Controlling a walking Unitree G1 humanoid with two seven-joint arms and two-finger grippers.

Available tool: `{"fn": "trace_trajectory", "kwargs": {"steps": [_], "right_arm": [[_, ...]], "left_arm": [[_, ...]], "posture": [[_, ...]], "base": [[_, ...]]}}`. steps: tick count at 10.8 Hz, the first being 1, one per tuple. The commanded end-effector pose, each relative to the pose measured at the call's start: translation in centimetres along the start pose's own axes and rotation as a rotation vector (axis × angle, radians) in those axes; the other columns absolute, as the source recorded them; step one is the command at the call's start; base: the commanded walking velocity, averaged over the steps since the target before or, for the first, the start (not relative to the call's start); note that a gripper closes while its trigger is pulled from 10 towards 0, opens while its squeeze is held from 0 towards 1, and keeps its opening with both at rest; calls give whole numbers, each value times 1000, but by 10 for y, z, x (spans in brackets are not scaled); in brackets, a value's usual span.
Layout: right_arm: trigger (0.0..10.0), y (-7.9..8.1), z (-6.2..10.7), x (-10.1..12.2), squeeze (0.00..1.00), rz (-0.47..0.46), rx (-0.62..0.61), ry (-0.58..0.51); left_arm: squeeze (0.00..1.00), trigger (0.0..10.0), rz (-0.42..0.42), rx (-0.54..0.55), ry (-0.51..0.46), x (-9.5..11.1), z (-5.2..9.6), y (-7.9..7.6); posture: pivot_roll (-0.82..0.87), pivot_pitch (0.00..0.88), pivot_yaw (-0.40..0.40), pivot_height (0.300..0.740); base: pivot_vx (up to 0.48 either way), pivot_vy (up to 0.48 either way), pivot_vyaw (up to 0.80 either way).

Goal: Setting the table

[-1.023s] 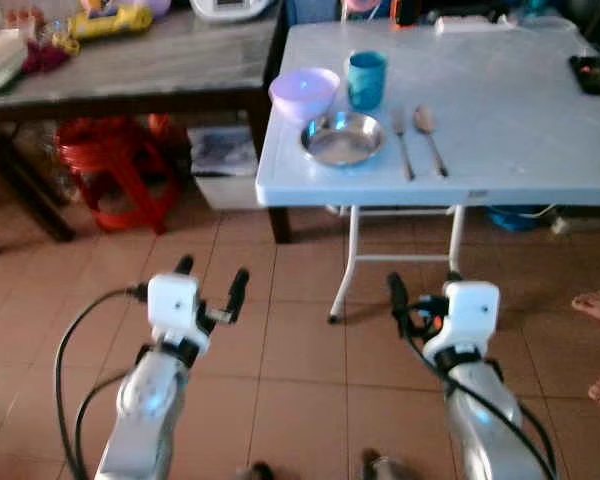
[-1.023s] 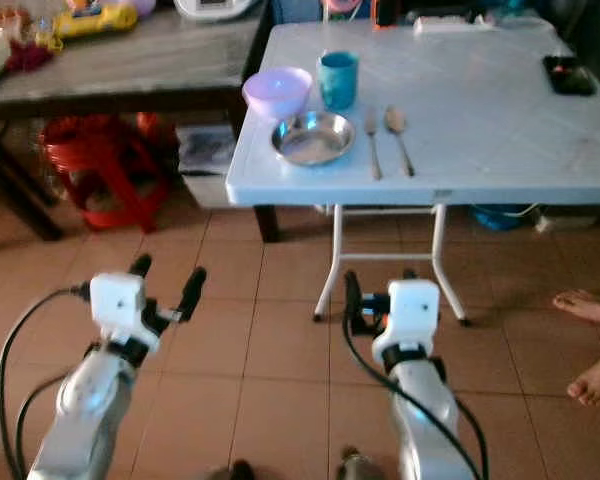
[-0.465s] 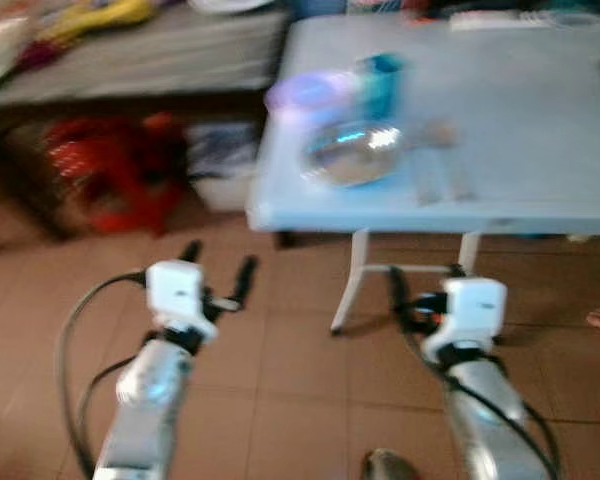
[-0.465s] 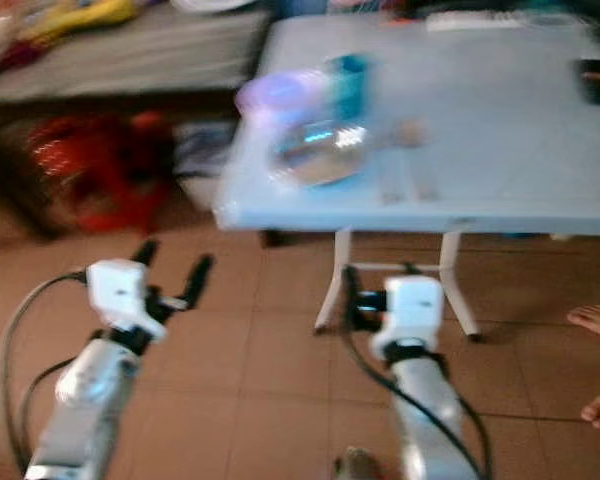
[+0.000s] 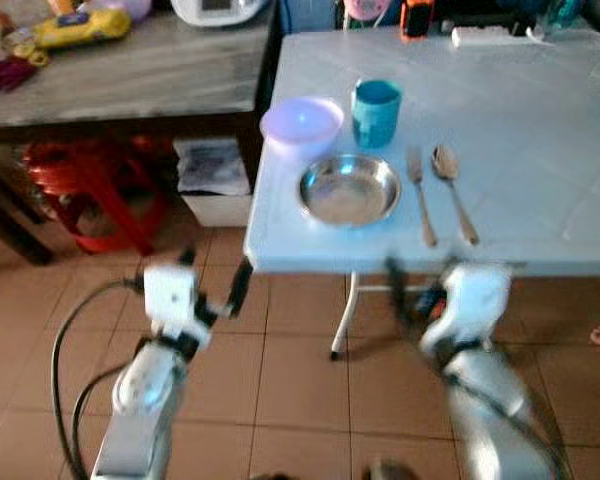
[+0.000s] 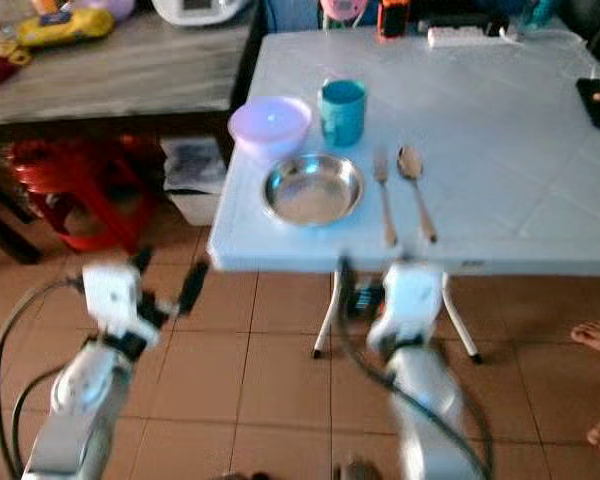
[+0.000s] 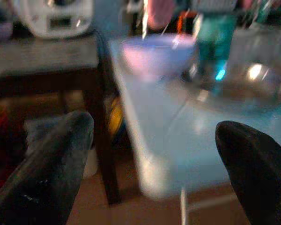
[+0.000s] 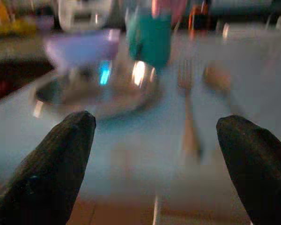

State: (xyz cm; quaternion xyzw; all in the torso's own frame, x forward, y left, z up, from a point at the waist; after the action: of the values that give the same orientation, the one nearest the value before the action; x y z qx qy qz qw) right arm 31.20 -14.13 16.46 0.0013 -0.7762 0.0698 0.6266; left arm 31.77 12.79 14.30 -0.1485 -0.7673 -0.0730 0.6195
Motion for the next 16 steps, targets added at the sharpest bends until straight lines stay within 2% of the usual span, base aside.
{"fn": "trace_trajectory", "kwargs": {"steps": [1, 3, 7, 11, 14, 15, 16], "right_arm": [[10000, -1, 1, 5, 0, 8, 1, -7], [10000, 1, 1, 12, 0, 8, 6, -22], [10000, -1, 5, 8, 0, 3, -6, 8], [10000, -1, 9, 3, 0, -16, -7, 35], [10000, 3, 5, 5, 0, -71, 24, 48], [10000, 3, 4, 4, 0, -101, 22, 68], [10000, 0, 1, 4, 0, -123, 18, 77]], "left_arm": [[0, 10000, 10, -16, 1, 2, 0, -4], [0, 10000, 11, -35, -9, 7, -2, -9], [0, 10000, 10, -41, 19, 3, 0, -9], [0, 10000, -6, -45, 48, -5, 10, -4], [0, 10000, 18, -121, 69, -11, 21, -8], [0, 10000, 41, -223, 95, -13, 29, -18], [0, 10000, 44, -276, 114, -15, 38, -20]], "posture": [[-79, 180, 104, 740], [-82, 181, 107, 740], [-88, 187, 114, 740], [-88, 193, 113, 740], [-88, 201, 106, 740], [-85, 206, 108, 740], [-86, 210, 109, 740]], "base": [[341, 0, 0], [343, 0, 0], [327, 0, 0], [0, 0, 0], [0, 0, 0], [0, 0, 0], [0, 0, 0]]}}
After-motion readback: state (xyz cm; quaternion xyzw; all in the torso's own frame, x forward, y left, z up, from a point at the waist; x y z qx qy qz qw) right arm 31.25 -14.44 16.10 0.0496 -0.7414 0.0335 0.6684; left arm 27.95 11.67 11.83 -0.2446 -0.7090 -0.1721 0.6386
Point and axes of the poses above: a point about 5 cm out from each wrist's last joint towards the gripper, its own z axis pointing back from the gripper into the wrist, its own x axis along the axis of the wrist's last joint, y = z × x, the point moved 5 cm from there along -z, pointing out of the wrist towards the gripper, and after that the axes turned 4 degrees about z, right-handed, at the moved point
